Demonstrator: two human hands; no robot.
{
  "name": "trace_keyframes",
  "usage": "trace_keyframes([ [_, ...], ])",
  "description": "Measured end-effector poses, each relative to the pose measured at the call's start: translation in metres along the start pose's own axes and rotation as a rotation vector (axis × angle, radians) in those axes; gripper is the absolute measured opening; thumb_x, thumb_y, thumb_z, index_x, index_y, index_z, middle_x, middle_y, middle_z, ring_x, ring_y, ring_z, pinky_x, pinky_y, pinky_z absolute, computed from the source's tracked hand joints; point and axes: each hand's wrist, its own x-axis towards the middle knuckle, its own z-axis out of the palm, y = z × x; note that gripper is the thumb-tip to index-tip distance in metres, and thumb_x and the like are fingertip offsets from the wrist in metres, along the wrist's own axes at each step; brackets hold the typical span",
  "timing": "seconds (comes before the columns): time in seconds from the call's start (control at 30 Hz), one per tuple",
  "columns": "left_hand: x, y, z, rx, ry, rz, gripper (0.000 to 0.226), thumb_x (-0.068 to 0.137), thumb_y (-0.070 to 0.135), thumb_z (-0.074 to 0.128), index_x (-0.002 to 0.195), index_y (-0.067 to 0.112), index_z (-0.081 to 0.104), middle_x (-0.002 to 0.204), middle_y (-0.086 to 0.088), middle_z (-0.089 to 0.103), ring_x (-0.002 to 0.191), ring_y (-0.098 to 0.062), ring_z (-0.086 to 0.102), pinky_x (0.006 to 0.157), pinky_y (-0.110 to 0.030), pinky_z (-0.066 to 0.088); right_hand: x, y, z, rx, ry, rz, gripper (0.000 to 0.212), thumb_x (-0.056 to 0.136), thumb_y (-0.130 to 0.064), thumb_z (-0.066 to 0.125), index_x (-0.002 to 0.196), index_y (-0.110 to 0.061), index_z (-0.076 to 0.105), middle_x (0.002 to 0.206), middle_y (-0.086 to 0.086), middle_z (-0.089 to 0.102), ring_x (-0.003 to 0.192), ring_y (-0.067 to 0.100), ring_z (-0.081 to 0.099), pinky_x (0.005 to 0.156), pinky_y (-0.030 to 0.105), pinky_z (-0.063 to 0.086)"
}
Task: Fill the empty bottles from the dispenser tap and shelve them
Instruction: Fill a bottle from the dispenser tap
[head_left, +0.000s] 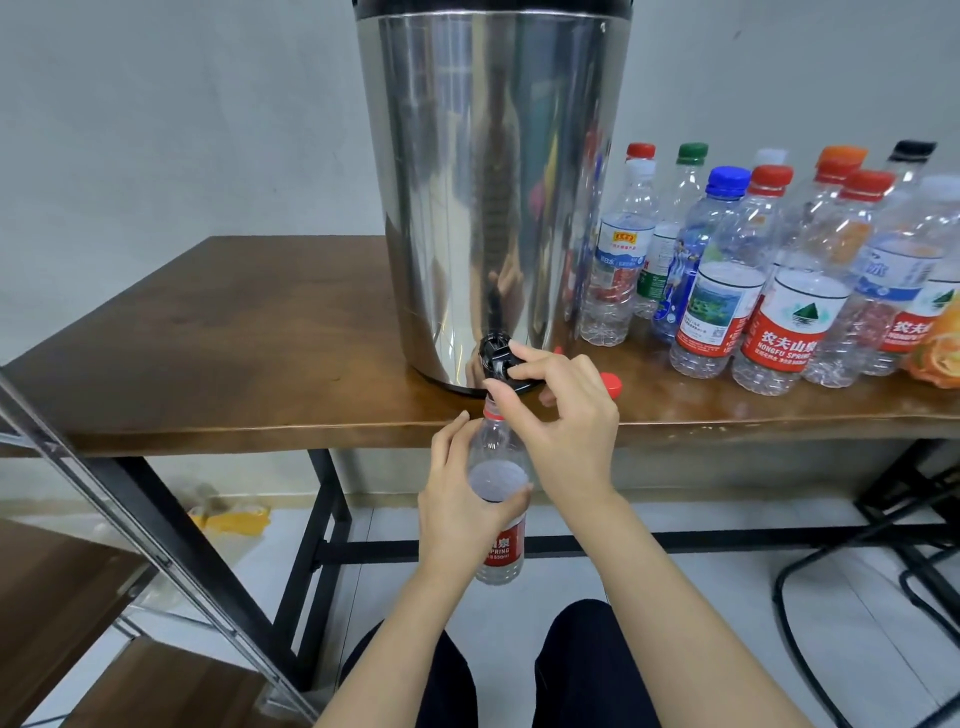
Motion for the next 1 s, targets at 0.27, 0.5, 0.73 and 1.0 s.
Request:
trace_keyframes([
  [0.27,0.0001,-0.0024,0.003,-0.022,0.01,-0.005,0.081,0.064,0.04,0.089,0.133,0.034,0.046,0.144,0.024,0.035,0.121,0.012,0.043,0.083,-0.01,0.04,-0.0012,-0.0001,0.0043,0.026,0.044,-0.005,0.035,0.089,-0.044,0.064,0.084,-0.01,0.069,0.11,-0.005,0.071,0.079,-0.005,0.048,0.069,0.034,0.053],
  [0.5,-0.0001,0.0001,0.0031,-0.035,0.017,-0.004,0.081,0.064,0.044,0.088,0.132,0.034,0.047,0.143,0.027,0.034,0.119,0.014,0.044,0.082,-0.014,0.044,-0.0012,0.0009,0.0058,0.029,0.046,-0.002,0.036,0.09,-0.044,0.064,0.083,-0.009,0.069,0.11,-0.005,0.071,0.079,-0.002,0.051,0.069,0.027,0.05],
  [0.73,-0.0017,0.0002,0.0031,-0.052,0.009,-0.015,0.081,0.065,0.042,0.088,0.135,0.031,0.048,0.144,0.025,0.034,0.121,0.015,0.044,0.081,-0.006,0.039,-0.0024,-0.0023,0.004,0.015,0.027,0.023,0.035,0.09,-0.045,0.063,0.085,-0.011,0.069,0.111,-0.009,0.07,0.078,-0.005,0.047,0.071,0.013,0.042],
  [1.0,-0.0002,0.0005,0.003,-0.045,0.0,-0.022,0.083,0.065,0.044,0.088,0.135,0.035,0.046,0.144,0.028,0.033,0.12,0.016,0.043,0.077,0.0,0.039,-0.0025,-0.0046,0.0029,0.005,0.024,0.044,0.037,0.09,-0.046,0.063,0.084,-0.01,0.069,0.111,-0.005,0.072,0.074,0.001,0.049,0.068,0.012,0.041],
])
